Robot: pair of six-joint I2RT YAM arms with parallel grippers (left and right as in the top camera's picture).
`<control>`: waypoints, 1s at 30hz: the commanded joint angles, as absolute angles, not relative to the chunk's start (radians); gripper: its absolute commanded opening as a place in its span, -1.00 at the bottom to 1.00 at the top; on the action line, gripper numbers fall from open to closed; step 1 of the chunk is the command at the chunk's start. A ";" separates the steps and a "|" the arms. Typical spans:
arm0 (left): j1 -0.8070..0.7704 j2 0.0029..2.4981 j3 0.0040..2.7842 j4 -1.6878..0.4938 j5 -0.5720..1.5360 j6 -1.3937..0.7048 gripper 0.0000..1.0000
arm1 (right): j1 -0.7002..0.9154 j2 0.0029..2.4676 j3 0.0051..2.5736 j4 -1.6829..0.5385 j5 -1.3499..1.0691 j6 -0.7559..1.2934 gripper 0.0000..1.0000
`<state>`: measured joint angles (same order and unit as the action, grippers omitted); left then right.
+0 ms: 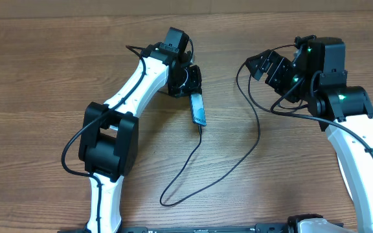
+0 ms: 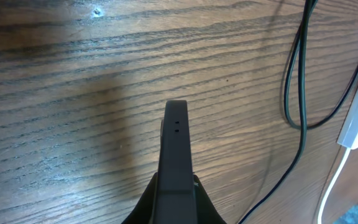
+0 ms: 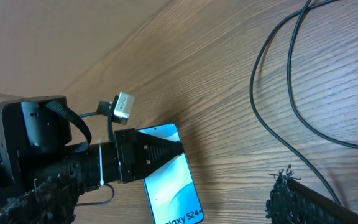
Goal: Plug charger to phone and switch on socket
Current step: 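Hold the phone on the table with the left gripper, right arm raised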
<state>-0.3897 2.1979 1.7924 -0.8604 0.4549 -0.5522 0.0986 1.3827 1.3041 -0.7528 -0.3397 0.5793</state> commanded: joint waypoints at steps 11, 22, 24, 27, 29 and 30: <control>-0.392 2.204 1.746 -0.818 0.465 -0.593 -0.92 | 0.096 1.369 1.316 -0.758 -0.314 0.567 0.99; -0.393 2.204 1.676 -0.771 0.463 -0.599 -0.92 | 0.096 1.369 1.316 -0.758 -0.314 0.567 0.99; -0.393 2.204 1.659 -0.762 0.464 -0.599 -0.92 | 0.096 1.369 1.316 -0.758 -0.314 0.567 0.99; -0.393 2.204 1.654 -0.762 0.464 -0.599 -0.91 | 0.096 1.369 1.316 -0.757 -0.313 0.567 0.99; -0.393 2.204 1.654 -0.759 0.464 -0.599 -0.91 | 0.096 1.369 1.316 -0.757 -0.309 0.567 0.99; -0.393 2.204 1.654 -0.759 0.464 -0.599 -0.91 | 0.096 1.369 1.316 -0.758 -0.307 0.567 0.99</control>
<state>-0.3897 2.1979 1.6535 -0.7658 0.4545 -0.5819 0.0986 1.3827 1.3041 -0.7563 -0.3248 0.5755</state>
